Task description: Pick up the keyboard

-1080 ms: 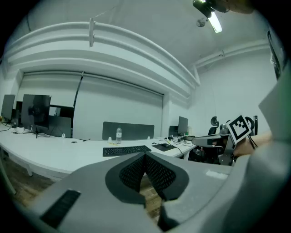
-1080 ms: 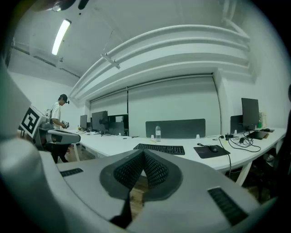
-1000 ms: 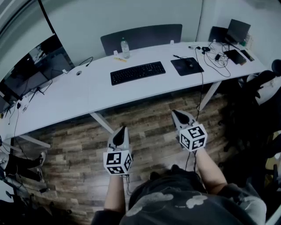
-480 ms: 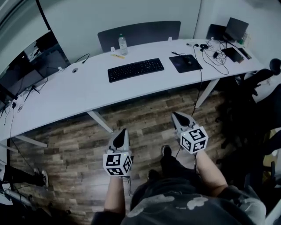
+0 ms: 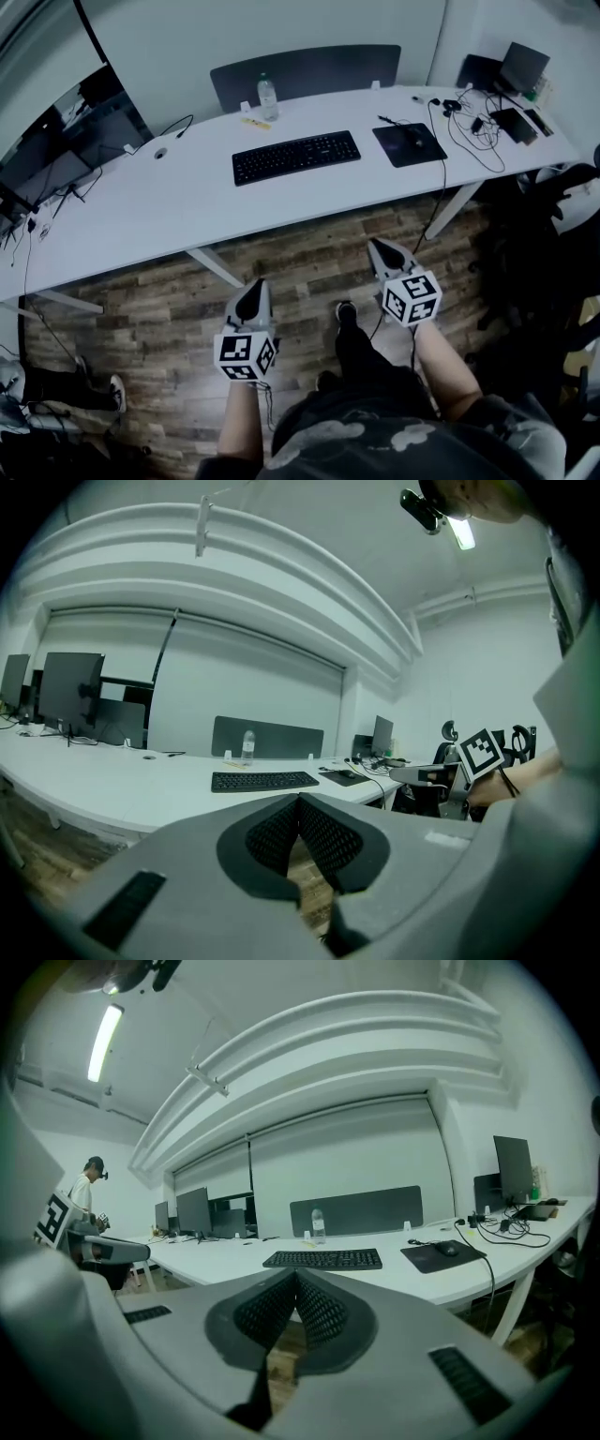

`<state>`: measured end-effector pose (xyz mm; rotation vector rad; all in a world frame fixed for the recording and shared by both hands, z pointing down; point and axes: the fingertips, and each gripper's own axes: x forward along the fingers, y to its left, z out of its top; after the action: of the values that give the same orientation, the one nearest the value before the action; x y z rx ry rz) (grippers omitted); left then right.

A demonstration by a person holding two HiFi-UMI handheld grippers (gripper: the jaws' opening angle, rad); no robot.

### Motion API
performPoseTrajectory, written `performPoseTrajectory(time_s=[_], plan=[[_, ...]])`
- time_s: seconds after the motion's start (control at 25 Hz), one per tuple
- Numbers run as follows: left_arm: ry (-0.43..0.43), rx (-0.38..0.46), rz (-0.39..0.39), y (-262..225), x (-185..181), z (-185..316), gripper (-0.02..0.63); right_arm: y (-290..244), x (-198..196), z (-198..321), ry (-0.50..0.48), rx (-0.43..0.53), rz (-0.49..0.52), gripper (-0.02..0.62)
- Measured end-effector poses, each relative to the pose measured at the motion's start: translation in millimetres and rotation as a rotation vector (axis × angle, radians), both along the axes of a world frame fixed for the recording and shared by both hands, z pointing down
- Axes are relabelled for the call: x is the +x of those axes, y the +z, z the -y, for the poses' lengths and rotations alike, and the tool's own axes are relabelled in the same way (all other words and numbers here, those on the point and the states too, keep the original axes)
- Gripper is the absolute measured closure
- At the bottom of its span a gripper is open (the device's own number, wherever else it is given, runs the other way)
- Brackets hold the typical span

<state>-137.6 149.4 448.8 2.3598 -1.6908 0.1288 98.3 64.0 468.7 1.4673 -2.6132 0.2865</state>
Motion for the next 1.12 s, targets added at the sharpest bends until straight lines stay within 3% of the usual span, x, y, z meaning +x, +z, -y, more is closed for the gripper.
performPoseTrajectory(time_s=[0.2,0.52,0.8,0.92,1.12], plan=[[-0.001,-0.027,0.029,8.1,2.4,60.3,0.606,7.9,1.0,64.8,-0.011,-0.040,-0.001,0.589],[-0.022,-0.051,0.065,11.7,15.4,155.2,0.606,23.3,-2.4,164.0,-0.090,-0.096,-0.009,0.482],[-0.067,-0.062,0.081,9.8,16.4,222.9,0.606,26.5,-9.2,234.2,-0.161,-0.117,-0.002,0.456],[-0.076,-0.077,0.096,15.0,15.5,249.0,0.606,32.6,-14.6,258.3,-0.212,-0.116,-0.040,0.399],[-0.124,-0.104,0.133,26.5,6.9,287.4,0.606,53.8,-30.5,293.2,-0.376,-0.129,-0.197,0.201]])
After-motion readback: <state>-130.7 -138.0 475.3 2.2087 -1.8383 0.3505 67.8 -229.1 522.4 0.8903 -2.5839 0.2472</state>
